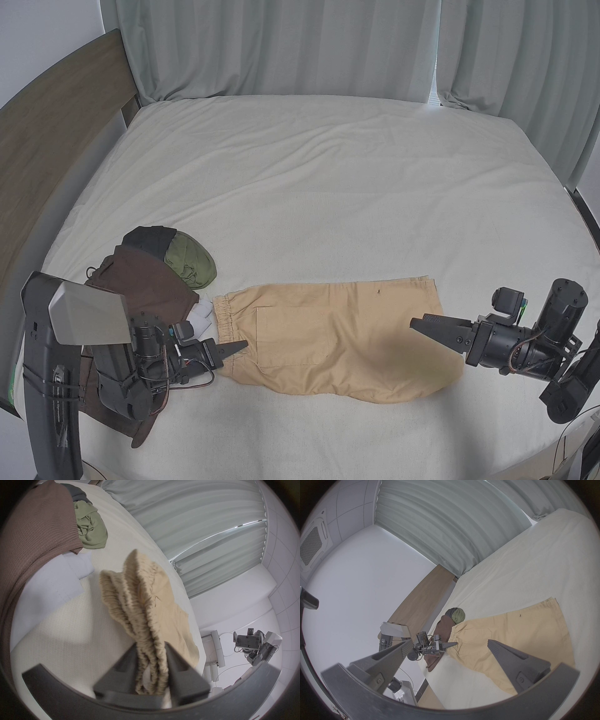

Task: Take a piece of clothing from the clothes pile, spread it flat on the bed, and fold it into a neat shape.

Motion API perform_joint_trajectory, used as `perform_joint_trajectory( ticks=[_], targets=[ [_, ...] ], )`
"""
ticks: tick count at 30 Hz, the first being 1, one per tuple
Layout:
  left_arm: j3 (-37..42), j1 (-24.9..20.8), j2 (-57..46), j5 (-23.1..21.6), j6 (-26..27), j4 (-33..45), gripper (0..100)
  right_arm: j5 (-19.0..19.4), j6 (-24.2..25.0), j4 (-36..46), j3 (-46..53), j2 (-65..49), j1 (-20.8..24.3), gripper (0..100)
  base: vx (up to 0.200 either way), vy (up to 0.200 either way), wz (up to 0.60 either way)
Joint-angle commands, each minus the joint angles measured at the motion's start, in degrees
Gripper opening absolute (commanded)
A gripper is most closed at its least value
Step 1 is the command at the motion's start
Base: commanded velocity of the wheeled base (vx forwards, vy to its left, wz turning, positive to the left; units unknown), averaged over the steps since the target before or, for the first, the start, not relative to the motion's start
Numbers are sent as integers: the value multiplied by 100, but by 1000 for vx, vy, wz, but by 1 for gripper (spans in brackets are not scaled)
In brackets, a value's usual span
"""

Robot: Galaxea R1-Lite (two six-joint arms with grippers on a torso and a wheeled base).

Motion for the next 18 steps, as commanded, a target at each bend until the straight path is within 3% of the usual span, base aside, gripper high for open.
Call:
perform_joint_trajectory(
  ticks=[1, 18],
  targets=[
    [-3, 24, -12, -6, -3, -6, 0, 6, -1, -1, 10, 24, 10, 100, 0, 0, 0],
    [279, 59, -127, 12, 50, -32, 0, 6, -10, -1, 89, 314, 37, 100, 0, 0, 0]
  ],
)
